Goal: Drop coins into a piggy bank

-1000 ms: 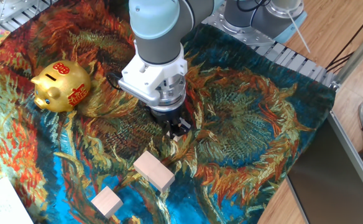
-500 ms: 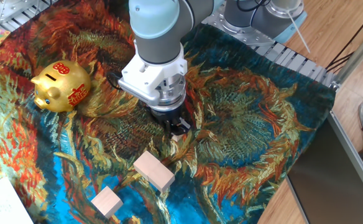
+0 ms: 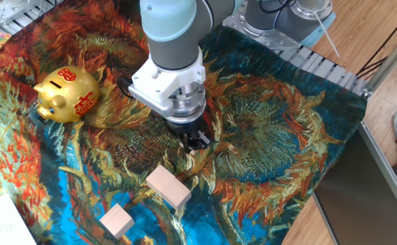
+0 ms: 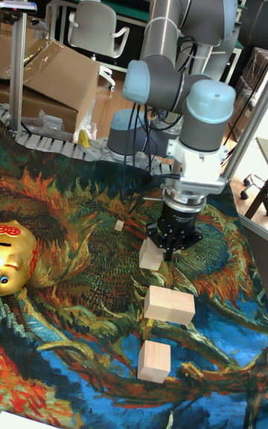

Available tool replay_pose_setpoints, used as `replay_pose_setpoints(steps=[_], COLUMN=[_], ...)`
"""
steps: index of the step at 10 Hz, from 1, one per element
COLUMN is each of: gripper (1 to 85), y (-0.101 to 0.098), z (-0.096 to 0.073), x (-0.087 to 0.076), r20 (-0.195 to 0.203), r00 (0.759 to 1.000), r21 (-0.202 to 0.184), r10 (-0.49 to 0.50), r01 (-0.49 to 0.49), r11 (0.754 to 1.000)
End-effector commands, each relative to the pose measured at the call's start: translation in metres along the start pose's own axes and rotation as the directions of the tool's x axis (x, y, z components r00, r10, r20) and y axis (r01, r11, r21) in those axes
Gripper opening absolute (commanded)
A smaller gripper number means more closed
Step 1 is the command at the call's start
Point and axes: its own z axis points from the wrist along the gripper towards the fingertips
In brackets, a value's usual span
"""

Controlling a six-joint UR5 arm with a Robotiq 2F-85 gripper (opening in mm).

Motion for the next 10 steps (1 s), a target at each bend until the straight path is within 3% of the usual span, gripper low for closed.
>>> replay_pose_setpoints(steps=[1,4,6,10], gripper=[1.3,1.3,1.3,1.3], y=[0.0129,0.0133,0.0069,0.0105], z=[-0.0161,-0.0161,-0.0162,-0.0162], x=[-0.0080,-0.0087,-0.0123,-0.0131], r20=[0.008,0.011,0.024,0.028], r00=[1.000,1.000,0.999,0.999], r21=[-0.003,-0.005,0.020,0.006], r10=[0.000,-0.018,-0.032,-0.018], r01=[0.000,0.018,0.032,0.017], r11=[1.000,1.000,0.999,1.000])
